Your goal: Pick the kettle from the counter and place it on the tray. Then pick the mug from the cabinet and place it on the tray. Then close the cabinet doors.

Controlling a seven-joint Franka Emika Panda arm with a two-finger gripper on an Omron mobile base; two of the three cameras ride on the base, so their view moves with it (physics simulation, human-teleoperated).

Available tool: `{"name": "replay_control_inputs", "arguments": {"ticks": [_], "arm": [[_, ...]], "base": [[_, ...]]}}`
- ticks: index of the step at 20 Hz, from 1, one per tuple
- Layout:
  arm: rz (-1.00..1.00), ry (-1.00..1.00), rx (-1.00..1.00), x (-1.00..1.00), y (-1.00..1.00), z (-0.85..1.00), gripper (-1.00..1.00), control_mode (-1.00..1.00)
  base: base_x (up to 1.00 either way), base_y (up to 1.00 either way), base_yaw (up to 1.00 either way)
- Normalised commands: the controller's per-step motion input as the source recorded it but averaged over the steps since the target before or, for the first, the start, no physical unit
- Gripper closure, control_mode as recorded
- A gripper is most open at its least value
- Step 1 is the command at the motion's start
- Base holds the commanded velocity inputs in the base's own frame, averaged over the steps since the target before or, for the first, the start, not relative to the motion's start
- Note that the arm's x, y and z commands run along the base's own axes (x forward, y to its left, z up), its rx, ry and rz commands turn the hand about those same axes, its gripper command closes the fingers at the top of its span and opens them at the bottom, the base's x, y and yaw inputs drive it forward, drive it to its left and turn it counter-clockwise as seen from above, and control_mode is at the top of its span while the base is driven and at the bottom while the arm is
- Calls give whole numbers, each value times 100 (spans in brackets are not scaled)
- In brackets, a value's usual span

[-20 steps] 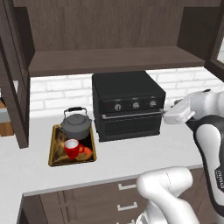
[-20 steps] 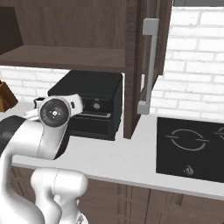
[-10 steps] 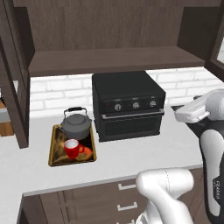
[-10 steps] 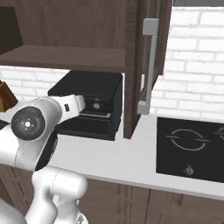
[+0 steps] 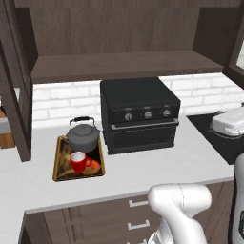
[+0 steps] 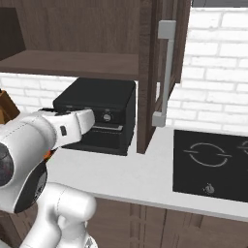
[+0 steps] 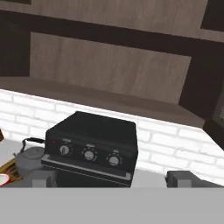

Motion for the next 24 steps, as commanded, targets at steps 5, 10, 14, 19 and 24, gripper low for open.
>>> {"name": "replay_control_inputs", "arguments": {"ticks": [5, 10, 14, 19, 24], "arm": [[-21, -34, 5, -33, 0, -72, -100, -100], [-16, -23, 12, -19, -26, -63, -100, -100], [-11, -20, 18, -22, -45, -54, -100, -100], [-7, -25, 15, -15, -56, -39, -100, -100], [-3, -27, 14, -2, -52, -27, -100, -100]], "base": [[0, 0, 0], [0, 0, 0], [0, 0, 0], [0, 0, 0], [0, 0, 0]]}}
